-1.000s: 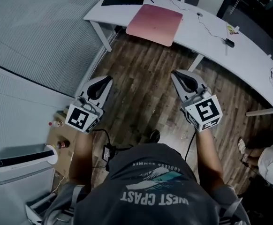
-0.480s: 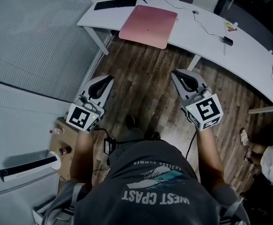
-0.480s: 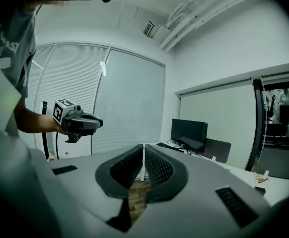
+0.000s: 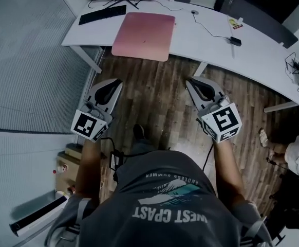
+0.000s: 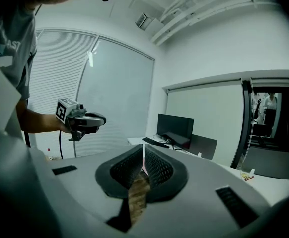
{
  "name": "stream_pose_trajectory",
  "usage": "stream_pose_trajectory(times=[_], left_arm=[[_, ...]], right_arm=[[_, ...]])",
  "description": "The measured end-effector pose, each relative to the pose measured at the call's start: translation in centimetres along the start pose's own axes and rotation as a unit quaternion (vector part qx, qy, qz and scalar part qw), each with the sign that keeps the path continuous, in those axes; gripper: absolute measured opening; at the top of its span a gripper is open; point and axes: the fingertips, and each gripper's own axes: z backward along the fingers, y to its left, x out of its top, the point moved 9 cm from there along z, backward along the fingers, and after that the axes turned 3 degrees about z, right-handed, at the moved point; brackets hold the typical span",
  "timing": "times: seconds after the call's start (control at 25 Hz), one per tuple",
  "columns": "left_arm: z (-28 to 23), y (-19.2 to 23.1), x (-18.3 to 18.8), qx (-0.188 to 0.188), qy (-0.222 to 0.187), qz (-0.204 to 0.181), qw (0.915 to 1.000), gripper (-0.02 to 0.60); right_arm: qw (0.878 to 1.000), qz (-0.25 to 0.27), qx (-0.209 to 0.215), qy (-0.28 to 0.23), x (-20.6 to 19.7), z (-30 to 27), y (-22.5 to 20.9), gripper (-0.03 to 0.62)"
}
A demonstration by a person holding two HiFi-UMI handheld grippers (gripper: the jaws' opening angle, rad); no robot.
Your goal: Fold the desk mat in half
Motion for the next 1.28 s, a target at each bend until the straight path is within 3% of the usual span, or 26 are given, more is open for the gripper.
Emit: stream_pose_trajectory(times=[0.48,0.8,1.28], left_arm=[[-2.6,13.4,-3.1,-0.043,-0.011,0.014,0.9989,0.032],[-4.0,18.7,-4.9,-0.072,-0.020,0.023,0.9970,0.032],[-4.7,24.3,-7.1,-0.079,-0.022,0.030,0.9962,0.032]], right_arm=[[0.998,0.002,-0.050,0.032,2.4,-10.1,0.3,0.049],[0.995,-0.001,-0.079,0.053,2.9,-14.3,0.4,0.057],[0.992,0.015,-0.091,0.081,3.6,-19.6,0.2,0.077]])
